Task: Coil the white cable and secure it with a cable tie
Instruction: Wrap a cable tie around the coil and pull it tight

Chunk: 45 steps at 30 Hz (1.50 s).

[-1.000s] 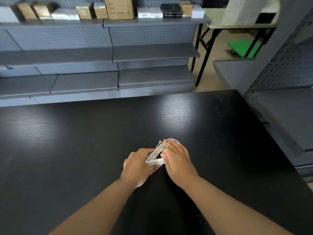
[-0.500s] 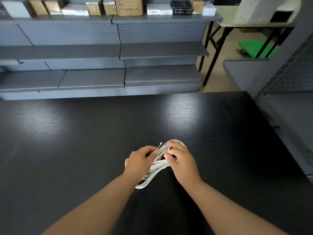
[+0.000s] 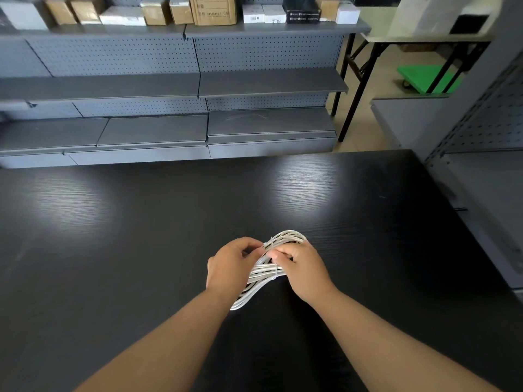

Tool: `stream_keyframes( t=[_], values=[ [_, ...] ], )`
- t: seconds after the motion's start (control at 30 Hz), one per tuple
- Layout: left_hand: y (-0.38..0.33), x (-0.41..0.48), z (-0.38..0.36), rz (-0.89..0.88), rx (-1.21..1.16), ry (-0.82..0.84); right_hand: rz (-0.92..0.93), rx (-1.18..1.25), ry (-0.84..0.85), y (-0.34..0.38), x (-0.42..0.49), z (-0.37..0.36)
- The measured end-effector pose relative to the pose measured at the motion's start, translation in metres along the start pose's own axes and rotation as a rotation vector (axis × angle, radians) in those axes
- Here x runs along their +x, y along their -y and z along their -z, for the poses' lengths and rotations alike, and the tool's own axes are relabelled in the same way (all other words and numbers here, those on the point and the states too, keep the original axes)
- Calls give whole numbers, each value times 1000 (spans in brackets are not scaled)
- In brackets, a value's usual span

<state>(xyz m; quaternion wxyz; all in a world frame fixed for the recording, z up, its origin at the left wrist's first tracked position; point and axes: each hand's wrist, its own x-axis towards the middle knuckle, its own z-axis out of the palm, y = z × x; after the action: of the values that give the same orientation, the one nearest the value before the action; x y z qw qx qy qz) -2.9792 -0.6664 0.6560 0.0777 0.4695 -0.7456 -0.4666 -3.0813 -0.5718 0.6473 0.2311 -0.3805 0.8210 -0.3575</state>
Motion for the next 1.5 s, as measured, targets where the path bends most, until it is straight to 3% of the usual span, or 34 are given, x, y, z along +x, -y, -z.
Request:
stream_keyframes(
  t=[0.27, 1.5],
  values=[
    [4, 6, -1, 22, -85, -9, -83, -45, 94, 8, 5, 1],
    [8, 3, -3, -254, 117, -57, -138, 1, 60, 16, 3, 4]
  ],
)
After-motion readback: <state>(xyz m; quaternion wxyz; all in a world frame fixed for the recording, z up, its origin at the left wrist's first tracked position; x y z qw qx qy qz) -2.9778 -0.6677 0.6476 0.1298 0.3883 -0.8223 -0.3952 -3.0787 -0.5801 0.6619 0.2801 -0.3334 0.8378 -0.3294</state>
